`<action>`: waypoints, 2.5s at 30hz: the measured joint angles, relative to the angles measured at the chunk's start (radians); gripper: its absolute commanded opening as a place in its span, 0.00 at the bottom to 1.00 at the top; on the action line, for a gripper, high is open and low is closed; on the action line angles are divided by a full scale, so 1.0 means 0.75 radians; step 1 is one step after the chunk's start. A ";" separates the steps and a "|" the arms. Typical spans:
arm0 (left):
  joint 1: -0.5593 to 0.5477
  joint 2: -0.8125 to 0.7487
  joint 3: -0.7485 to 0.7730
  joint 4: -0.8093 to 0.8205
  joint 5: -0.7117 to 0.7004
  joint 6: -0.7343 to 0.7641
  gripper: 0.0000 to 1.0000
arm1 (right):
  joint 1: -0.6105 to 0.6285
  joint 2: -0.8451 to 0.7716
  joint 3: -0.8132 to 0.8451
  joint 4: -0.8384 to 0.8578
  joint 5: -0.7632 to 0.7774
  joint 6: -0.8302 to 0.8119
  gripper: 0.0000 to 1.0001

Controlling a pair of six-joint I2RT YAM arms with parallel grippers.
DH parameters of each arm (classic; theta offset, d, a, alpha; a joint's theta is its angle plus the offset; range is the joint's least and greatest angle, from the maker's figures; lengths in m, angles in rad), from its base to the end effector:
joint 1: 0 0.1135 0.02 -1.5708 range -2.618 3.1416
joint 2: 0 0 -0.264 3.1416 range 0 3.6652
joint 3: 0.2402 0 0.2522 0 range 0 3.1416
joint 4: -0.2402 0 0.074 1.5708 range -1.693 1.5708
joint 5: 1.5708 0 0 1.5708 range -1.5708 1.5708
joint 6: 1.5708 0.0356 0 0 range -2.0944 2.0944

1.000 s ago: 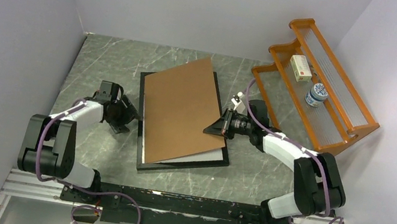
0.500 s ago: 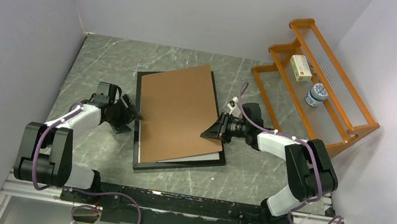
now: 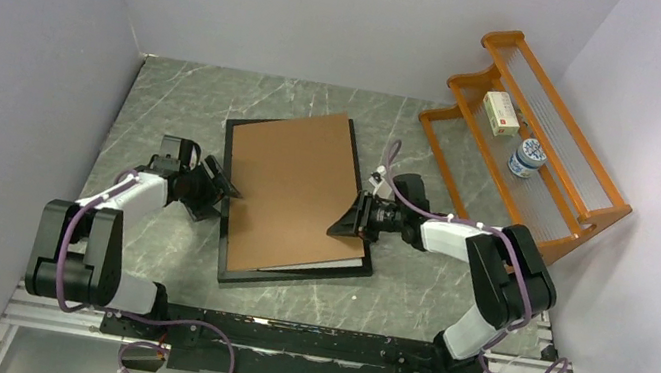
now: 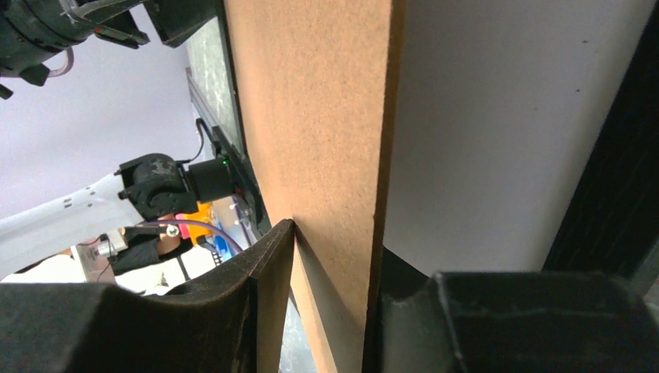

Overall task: Put the photo into the frame
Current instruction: Place the photo frame item in the photo frame.

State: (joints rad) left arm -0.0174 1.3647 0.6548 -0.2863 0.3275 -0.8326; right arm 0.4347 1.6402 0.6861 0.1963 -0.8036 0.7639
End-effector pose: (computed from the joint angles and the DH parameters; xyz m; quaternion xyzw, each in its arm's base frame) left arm 0.2492 -0.0158 0.1674 -0.3327 0.8870 -0.2577 0.1902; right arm 0.2619 0.1498 0.1439 -0.0140 0.8593 0.5019 0.0979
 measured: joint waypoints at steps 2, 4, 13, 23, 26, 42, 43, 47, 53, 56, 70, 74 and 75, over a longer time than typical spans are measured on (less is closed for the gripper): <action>0.006 0.015 0.000 0.007 0.007 0.000 0.75 | 0.007 0.012 0.002 -0.007 0.016 -0.002 0.39; 0.012 0.025 0.000 0.007 0.009 0.002 0.75 | 0.012 0.016 0.009 -0.030 0.032 -0.009 0.46; 0.014 -0.006 0.004 -0.066 -0.024 0.044 0.76 | 0.028 -0.020 0.131 -0.294 0.189 -0.146 0.76; 0.055 -0.069 0.018 -0.135 -0.054 0.087 0.77 | 0.035 -0.043 0.190 -0.517 0.351 -0.242 0.73; 0.055 -0.069 0.018 -0.139 -0.052 0.096 0.77 | 0.045 -0.057 0.190 -0.528 0.397 -0.256 0.68; 0.055 -0.069 0.017 -0.159 -0.050 0.128 0.77 | 0.203 -0.089 0.258 -0.664 0.761 -0.342 0.77; 0.055 -0.069 0.017 -0.164 -0.050 0.129 0.77 | 0.220 -0.090 0.267 -0.670 0.805 -0.346 0.78; 0.055 -0.069 0.017 -0.176 -0.051 0.132 0.77 | 0.250 -0.094 0.283 -0.685 0.946 -0.353 0.85; 0.055 -0.073 0.017 -0.194 -0.051 0.132 0.77 | 0.249 -0.162 0.280 -0.735 1.068 -0.364 0.88; 0.055 -0.074 0.017 -0.193 -0.051 0.133 0.77 | 0.244 -0.227 0.277 -0.758 1.072 -0.364 0.88; 0.055 -0.062 0.016 -0.166 -0.043 0.132 0.77 | 0.139 -0.233 0.272 -0.702 1.047 -0.349 0.90; 0.056 0.033 0.016 -0.099 -0.022 0.130 0.75 | 0.081 -0.098 0.294 -0.659 0.999 -0.348 0.87; 0.056 0.062 0.016 -0.080 -0.014 0.129 0.75 | 0.075 -0.067 0.302 -0.650 0.987 -0.349 0.86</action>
State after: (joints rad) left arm 0.0250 1.4113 0.6670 -0.3466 0.3168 -0.7357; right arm 0.4908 1.5898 0.9123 -0.2909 -0.0635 0.5022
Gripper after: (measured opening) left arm 0.761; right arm 0.886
